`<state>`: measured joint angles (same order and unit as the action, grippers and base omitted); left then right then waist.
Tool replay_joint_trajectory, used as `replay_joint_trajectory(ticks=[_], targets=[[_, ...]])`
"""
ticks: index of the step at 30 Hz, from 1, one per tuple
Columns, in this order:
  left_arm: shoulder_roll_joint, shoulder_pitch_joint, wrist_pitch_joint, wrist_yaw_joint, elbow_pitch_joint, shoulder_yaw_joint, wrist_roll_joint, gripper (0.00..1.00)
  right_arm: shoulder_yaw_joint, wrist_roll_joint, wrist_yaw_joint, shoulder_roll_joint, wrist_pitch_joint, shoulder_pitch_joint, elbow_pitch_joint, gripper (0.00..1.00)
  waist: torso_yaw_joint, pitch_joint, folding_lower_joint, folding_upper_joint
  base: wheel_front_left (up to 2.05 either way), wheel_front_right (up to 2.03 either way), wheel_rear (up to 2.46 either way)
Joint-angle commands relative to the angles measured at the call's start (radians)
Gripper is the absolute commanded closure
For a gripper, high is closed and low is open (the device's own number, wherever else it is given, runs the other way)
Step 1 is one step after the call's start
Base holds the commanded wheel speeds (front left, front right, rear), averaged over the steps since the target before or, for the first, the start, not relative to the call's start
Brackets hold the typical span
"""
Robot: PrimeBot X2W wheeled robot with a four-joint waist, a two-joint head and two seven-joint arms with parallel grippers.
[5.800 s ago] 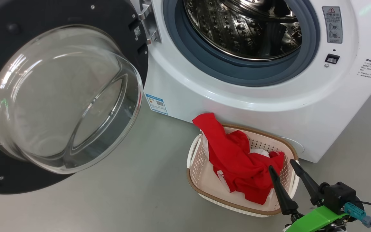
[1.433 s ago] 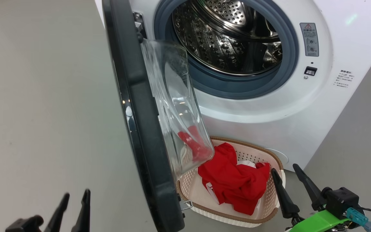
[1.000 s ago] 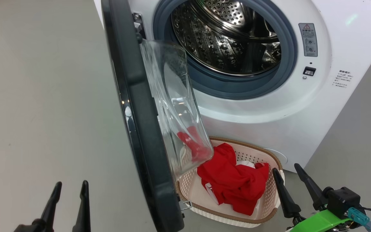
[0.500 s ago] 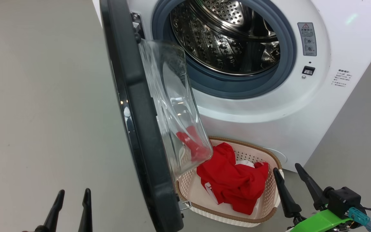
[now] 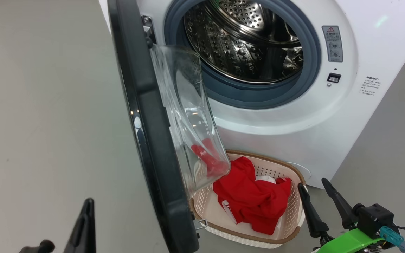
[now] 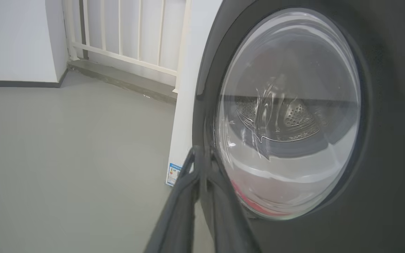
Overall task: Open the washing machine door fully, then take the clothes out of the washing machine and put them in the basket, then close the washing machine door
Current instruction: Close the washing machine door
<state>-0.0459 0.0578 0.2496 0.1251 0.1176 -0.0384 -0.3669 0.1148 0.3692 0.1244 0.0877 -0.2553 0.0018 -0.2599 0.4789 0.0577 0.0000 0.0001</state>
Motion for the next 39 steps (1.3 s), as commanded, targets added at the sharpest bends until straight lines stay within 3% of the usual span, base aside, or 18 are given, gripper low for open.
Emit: replay_joint_trajectory(ticks=[1,4,8,17,23,31,39], targets=[[-0.012,-0.049,0.012,0.005,-0.026,-0.014,-0.028,1.0,0.025,-0.001,0.006,0.005,-0.006,-0.02,0.021,0.0,-0.002,0.0,0.0,-0.0001,0.0,0.0,0.0],[-0.034,-0.073,0.012,0.005,-0.035,0.005,-0.119,1.0,0.026,-0.001,0.006,0.004,-0.006,-0.02,0.02,0.0,-0.008,-0.001,0.0,-0.0001,0.0,0.0,0.0],[-0.072,-0.096,0.012,0.005,-0.05,0.05,-0.345,1.0,0.027,0.0,0.006,0.003,-0.006,-0.018,0.02,0.0,-0.018,-0.003,0.0,-0.0001,0.0,0.0,0.0],[-0.284,-0.095,-0.023,0.005,-0.174,0.227,-0.919,1.0,0.026,0.0,0.006,0.001,-0.006,-0.016,0.022,0.0,-0.048,0.001,0.0,-0.0001,0.0,0.0,0.0],[-0.374,-0.084,-0.106,0.005,-0.279,0.259,-1.16,1.0,0.027,0.0,0.006,0.0,-0.006,-0.016,0.021,0.0,-0.059,0.003,0.0,-0.0001,0.0,0.0,0.0],[-0.405,-0.074,-0.239,0.006,-0.346,0.255,-1.269,1.0,0.029,0.0,0.006,-0.003,-0.006,-0.02,0.021,0.0,-0.075,0.007,0.0,-0.0001,0.0,0.0,0.0],[-0.378,-0.091,-0.333,0.006,-0.366,0.251,-1.266,1.0,0.028,-0.001,0.006,-0.005,-0.006,-0.026,0.024,0.0,-0.099,0.018,0.0,-0.0001,0.0,0.0,0.0]])
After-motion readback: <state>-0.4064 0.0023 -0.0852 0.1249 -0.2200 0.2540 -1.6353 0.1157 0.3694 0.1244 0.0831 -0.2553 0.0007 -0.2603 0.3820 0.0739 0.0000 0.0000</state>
